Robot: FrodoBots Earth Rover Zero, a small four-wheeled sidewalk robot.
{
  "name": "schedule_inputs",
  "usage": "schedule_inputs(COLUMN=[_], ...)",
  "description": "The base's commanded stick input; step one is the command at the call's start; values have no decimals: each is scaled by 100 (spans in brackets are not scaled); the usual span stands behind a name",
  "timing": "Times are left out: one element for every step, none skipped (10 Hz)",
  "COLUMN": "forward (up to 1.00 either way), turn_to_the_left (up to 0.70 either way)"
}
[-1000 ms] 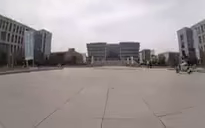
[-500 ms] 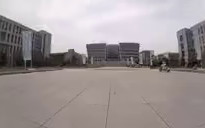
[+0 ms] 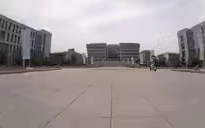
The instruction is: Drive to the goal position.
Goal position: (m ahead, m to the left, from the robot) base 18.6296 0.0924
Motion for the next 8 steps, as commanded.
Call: schedule_inputs(forward=[70, 70, 70, 70, 70, 70, 70, 70], turn_to_the_left=[1, 1, 1, 1, 1, 1, 1, 1])
